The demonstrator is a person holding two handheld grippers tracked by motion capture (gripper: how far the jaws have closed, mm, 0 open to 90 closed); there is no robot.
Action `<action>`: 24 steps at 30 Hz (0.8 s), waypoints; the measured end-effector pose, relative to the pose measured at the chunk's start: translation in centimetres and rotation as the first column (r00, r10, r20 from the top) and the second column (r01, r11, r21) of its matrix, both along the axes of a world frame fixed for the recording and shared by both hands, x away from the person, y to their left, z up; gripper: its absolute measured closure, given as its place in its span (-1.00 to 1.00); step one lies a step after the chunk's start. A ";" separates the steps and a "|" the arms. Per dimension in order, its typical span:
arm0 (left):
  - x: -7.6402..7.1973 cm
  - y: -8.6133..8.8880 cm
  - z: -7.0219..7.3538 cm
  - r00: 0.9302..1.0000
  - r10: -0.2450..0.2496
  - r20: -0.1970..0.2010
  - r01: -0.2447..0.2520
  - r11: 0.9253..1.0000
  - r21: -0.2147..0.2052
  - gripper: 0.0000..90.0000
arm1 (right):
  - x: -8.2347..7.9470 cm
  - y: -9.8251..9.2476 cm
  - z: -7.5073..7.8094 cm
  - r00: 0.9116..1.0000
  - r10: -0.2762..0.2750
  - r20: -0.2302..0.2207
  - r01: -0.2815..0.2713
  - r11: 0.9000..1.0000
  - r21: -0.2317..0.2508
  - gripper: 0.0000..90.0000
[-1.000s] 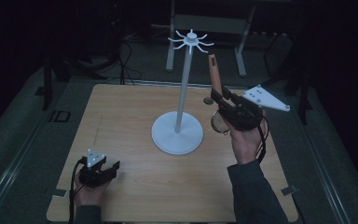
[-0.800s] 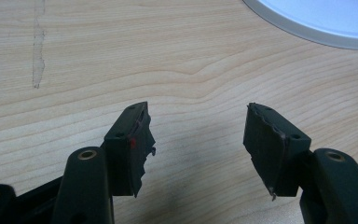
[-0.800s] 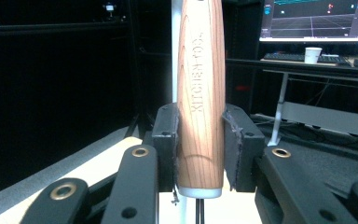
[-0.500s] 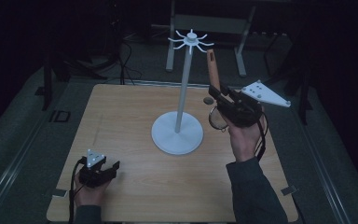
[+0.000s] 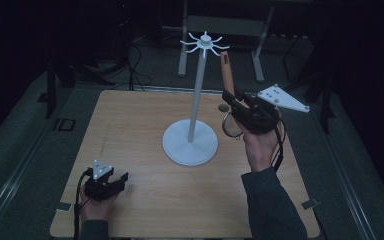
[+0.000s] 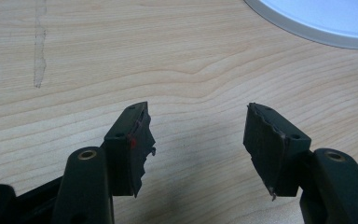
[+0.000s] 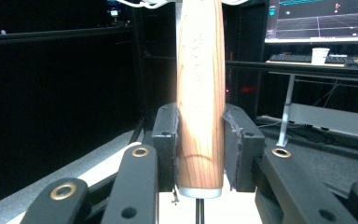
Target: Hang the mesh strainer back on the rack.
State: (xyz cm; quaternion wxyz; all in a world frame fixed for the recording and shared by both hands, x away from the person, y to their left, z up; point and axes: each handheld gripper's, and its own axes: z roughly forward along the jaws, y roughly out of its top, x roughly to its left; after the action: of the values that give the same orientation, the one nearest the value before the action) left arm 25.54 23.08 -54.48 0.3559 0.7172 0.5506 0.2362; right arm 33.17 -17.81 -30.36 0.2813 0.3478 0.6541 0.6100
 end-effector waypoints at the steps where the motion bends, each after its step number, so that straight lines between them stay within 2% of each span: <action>1: 0.0 0.0 0.0 1.000 0.001 0.001 -0.001 1.000 0.000 -0.08 | 0.0 0.0 0.0 1.000 -0.001 -0.002 0.001 1.000 0.002 0.53; 24: 0.0 0.0 0.0 1.000 0.000 0.003 0.000 1.000 0.001 -0.08 | 1.1 0.6 -0.2 1.000 0.016 -0.025 -0.016 1.000 0.004 0.53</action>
State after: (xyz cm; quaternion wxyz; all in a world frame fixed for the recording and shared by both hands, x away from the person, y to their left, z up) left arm 25.54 23.10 -54.47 0.3563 0.7171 0.5500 0.2373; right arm 34.31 -17.17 -30.61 0.2675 0.3507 0.6590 0.6092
